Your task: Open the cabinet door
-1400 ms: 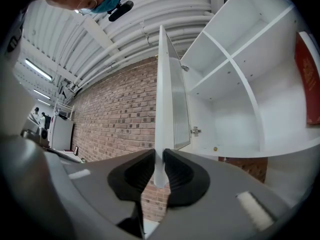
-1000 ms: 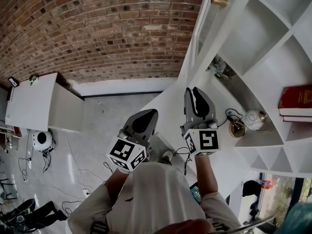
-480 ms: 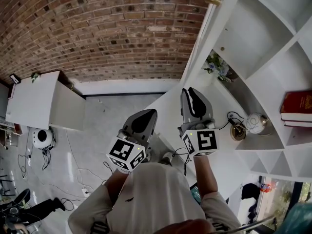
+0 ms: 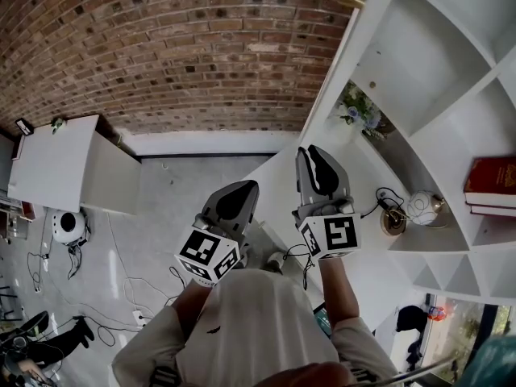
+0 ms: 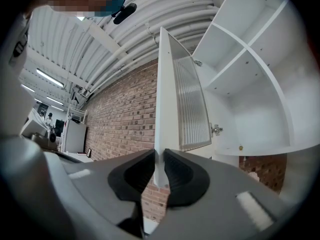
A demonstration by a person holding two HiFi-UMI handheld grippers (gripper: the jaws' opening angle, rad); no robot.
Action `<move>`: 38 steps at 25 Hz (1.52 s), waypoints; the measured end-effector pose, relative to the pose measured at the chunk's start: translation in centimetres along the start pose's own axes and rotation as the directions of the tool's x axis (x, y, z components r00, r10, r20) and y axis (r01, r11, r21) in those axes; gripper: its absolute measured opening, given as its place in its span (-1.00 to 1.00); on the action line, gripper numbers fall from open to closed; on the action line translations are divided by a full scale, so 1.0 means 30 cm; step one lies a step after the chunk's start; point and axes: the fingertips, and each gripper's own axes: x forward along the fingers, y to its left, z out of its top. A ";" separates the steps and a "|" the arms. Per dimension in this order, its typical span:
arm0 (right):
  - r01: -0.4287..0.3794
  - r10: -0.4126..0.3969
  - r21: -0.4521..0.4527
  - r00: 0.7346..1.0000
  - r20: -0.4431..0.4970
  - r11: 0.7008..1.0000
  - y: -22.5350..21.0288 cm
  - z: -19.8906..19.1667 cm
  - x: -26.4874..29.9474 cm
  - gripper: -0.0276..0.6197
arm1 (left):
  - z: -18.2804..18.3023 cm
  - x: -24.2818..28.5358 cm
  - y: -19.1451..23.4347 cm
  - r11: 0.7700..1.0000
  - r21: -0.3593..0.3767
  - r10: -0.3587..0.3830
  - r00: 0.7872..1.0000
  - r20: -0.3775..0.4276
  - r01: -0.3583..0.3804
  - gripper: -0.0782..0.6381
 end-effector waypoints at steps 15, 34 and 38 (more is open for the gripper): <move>-0.065 0.065 0.005 0.998 0.004 0.998 0.049 -0.008 0.072 -0.71 | 0.017 -0.006 0.054 0.999 -0.002 0.035 0.999 0.008 -0.035 -0.76; -0.097 0.097 0.036 0.995 0.013 0.995 0.099 -0.021 0.164 -0.73 | 0.029 -0.091 0.151 0.992 -0.006 0.122 0.992 0.021 -0.122 -0.76; -0.105 0.104 0.037 0.994 0.010 0.994 0.114 -0.023 0.191 -0.73 | 0.038 -0.111 0.171 0.991 -0.007 0.136 0.990 0.025 -0.136 -0.76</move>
